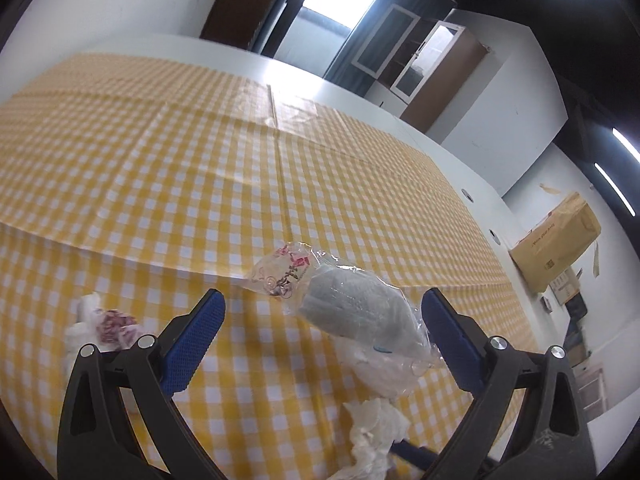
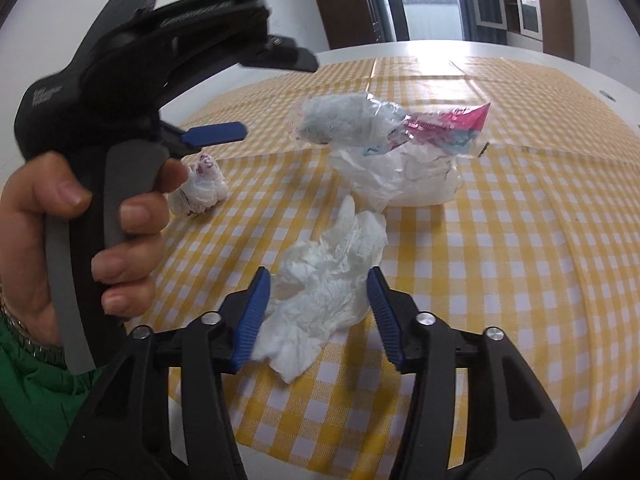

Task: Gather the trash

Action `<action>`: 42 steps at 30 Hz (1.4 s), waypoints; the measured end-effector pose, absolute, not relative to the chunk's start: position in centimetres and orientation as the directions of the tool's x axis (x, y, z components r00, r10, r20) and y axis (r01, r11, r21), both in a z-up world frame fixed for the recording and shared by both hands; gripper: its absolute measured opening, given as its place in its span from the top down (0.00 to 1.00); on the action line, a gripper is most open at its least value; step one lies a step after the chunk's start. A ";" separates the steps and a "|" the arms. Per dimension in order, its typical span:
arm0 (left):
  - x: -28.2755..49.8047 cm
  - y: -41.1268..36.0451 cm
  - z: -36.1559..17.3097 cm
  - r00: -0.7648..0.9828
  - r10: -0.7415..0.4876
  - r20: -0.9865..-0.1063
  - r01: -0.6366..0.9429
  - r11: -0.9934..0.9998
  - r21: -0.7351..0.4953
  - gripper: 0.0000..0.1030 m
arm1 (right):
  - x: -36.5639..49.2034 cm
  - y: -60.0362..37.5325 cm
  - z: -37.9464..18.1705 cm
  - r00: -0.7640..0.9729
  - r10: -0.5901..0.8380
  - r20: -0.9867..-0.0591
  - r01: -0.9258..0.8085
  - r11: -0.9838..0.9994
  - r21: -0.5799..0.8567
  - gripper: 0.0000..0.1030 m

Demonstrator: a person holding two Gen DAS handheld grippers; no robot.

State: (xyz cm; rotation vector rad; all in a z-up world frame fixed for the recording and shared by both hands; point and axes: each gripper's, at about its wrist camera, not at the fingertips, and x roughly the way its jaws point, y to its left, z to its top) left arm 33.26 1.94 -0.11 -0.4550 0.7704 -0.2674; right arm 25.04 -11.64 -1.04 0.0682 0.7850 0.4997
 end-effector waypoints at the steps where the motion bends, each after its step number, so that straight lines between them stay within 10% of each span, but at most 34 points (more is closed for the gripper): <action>1: 33.7 1.7 -0.3 0.678 -0.405 -0.613 0.067 0.865 -0.498 0.07 | 25.1 -11.5 -1.2 0.596 0.450 -0.665 -0.405 0.884 0.234 0.63; 6: 35.5 0.8 -1.4 0.646 -0.410 -0.644 0.043 0.862 -0.505 0.09 | 24.8 -10.9 -1.6 0.604 0.422 -0.676 -0.417 0.890 0.183 0.89; 10: 36.6 0.9 -2.6 0.614 -0.443 -0.653 0.022 0.837 -0.548 0.55 | 24.1 -11.4 -1.8 0.598 0.437 -0.672 -0.426 0.884 0.195 0.94; 16: 36.3 1.0 -3.0 0.634 -0.453 -0.626 0.026 0.822 -0.568 0.78 | 22.6 -12.4 -1.8 0.602 0.451 -0.659 -0.429 0.879 0.210 0.94; 42: 17.8 5.4 9.2 0.938 -0.121 -0.326 0.003 0.941 -0.339 0.83 | 14.4 -16.2 2.8 0.697 0.492 -0.522 -0.466 0.864 0.191 0.96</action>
